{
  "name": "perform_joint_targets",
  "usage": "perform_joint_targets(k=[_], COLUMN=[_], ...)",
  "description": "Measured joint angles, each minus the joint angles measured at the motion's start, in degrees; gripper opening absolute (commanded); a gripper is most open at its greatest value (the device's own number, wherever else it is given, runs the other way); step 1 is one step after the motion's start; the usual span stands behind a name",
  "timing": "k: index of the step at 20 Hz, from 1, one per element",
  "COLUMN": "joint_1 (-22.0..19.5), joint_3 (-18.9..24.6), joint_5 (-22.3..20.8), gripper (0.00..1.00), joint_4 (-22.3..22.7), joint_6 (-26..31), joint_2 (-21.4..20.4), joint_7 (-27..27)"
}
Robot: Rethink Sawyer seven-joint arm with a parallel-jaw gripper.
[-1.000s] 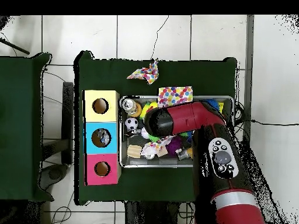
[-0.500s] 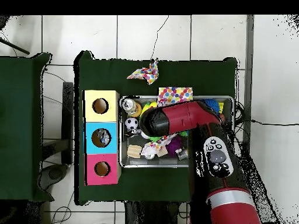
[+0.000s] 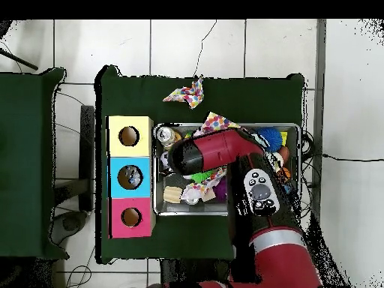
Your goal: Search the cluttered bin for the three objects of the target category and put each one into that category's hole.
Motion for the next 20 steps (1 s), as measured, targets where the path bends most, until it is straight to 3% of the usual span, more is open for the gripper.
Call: perform_joint_targets(k=[6,12,15,20], joint_1=[-0.3,-2.7,-4.8,-6.9], joint_3=[2.0,5.9,7.9,9.2], joint_5=[0.0,-0.1,-0.1,-0.5], gripper=[0.00,0.00,0.00,0.00], joint_4=[-0.3,-0.3,-0.1,1.2], joint_6=[-1.4,-7.3,-13.7,-17.3], joint_2=[1.2,3.6,5.6,6.7], joint_7=[0.0,0.0,0.0,0.0])
